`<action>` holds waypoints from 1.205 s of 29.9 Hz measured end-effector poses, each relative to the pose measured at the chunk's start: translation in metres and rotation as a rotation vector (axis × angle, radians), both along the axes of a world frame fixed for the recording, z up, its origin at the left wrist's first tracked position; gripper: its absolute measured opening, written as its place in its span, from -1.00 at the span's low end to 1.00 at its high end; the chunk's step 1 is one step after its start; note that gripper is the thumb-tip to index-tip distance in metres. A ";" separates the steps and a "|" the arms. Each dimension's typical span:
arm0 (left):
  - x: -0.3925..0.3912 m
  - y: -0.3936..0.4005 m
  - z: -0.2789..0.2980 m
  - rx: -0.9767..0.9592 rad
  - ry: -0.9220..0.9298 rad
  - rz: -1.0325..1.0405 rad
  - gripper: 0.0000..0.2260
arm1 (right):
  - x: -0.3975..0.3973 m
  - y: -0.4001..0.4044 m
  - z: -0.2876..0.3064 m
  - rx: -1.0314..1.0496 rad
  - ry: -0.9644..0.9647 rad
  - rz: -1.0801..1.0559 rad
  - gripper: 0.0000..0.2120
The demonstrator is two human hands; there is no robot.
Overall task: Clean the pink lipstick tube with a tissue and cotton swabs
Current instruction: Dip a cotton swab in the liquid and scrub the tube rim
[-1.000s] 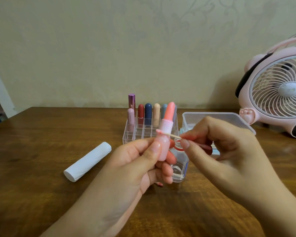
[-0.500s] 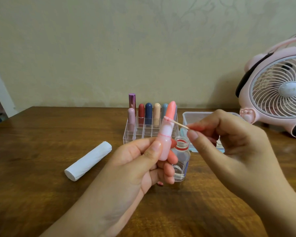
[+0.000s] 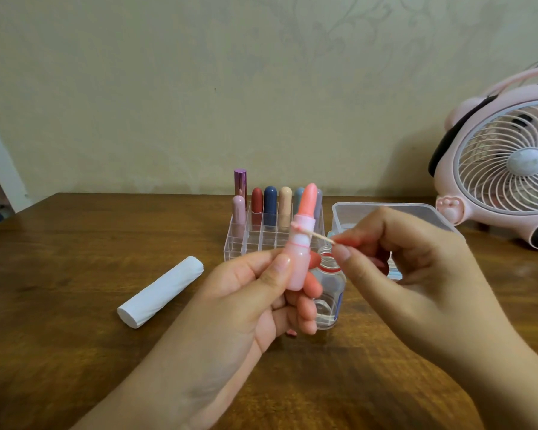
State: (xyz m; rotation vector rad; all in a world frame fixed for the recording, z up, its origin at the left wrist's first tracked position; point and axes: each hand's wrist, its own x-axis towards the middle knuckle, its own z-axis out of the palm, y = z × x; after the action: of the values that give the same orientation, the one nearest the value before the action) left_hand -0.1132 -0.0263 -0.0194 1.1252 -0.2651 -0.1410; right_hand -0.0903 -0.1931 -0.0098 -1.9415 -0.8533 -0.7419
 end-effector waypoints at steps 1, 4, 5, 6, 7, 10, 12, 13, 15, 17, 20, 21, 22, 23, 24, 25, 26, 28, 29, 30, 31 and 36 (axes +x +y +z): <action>0.000 0.000 0.000 -0.004 -0.002 0.002 -0.80 | 0.000 0.001 -0.001 -0.018 0.011 0.014 -0.90; 0.001 0.000 -0.001 -0.015 0.001 0.004 -0.79 | 0.000 0.002 -0.001 -0.035 0.037 0.039 -0.89; 0.001 0.000 -0.001 -0.016 0.003 0.003 -0.78 | 0.000 0.002 -0.001 -0.029 0.039 0.042 -0.90; 0.001 0.000 -0.001 -0.016 0.004 0.002 -0.78 | 0.000 0.001 0.000 -0.016 0.041 0.043 -0.90; 0.000 0.001 -0.001 -0.015 0.002 0.001 -0.78 | -0.001 0.001 0.000 -0.001 0.048 0.044 -0.91; 0.000 0.000 0.000 -0.005 -0.012 0.006 -0.80 | -0.001 0.001 0.001 0.050 0.071 0.051 -0.91; 0.000 0.000 0.000 0.000 -0.014 0.006 -0.80 | -0.001 0.001 0.001 0.071 0.079 0.044 -0.90; 0.000 0.000 0.000 0.000 -0.013 0.004 -0.80 | 0.000 0.001 0.002 0.071 0.080 0.033 -0.89; 0.000 0.000 0.000 -0.004 -0.012 0.001 -0.80 | 0.000 0.002 0.002 0.072 0.096 0.029 -0.87; 0.000 0.001 0.000 -0.009 -0.013 -0.001 -0.80 | 0.000 0.002 0.002 0.063 0.127 0.060 -0.86; 0.000 0.000 -0.001 -0.022 -0.006 0.000 -0.77 | 0.000 0.001 0.001 0.012 0.153 0.101 -0.86; 0.000 0.000 -0.001 -0.021 -0.002 -0.002 -0.76 | 0.000 0.001 0.001 0.019 0.153 0.105 -0.86; 0.001 -0.001 -0.001 -0.018 0.000 -0.006 -0.76 | 0.000 0.000 0.002 0.042 0.145 0.103 -0.87; 0.000 -0.001 -0.001 -0.017 -0.001 -0.010 -0.76 | 0.000 0.000 0.002 0.072 0.136 0.098 -0.88; 0.000 -0.001 -0.001 -0.015 -0.003 -0.012 -0.77 | 0.000 0.000 0.002 0.096 0.127 0.091 -0.89; 0.000 -0.001 -0.001 -0.015 -0.004 -0.012 -0.77 | 0.001 0.000 0.002 0.105 0.120 0.085 -0.89; 0.000 0.000 0.000 -0.015 -0.004 -0.011 -0.76 | 0.001 0.000 0.002 0.098 0.117 0.083 -0.89; 0.000 0.000 0.000 -0.020 -0.006 -0.009 -0.74 | 0.000 0.000 0.001 0.053 0.129 0.099 -0.88; 0.000 0.000 0.000 -0.022 -0.006 -0.006 -0.73 | -0.001 0.001 0.001 0.033 0.137 0.113 -0.88; 0.000 0.000 0.000 -0.022 -0.007 -0.001 -0.73 | -0.001 0.001 0.001 0.026 0.141 0.121 -0.88; 0.000 0.000 0.000 -0.019 -0.008 0.003 -0.74 | -0.002 0.001 0.001 0.033 0.140 0.121 -0.88; 0.000 0.000 0.000 -0.006 -0.015 0.007 -0.79 | 0.000 -0.001 0.002 0.066 0.105 0.071 -0.89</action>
State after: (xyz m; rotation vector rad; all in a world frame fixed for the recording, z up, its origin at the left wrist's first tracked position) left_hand -0.1133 -0.0264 -0.0191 1.1219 -0.2746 -0.1261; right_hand -0.0906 -0.1937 -0.0074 -1.8648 -0.8195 -0.6137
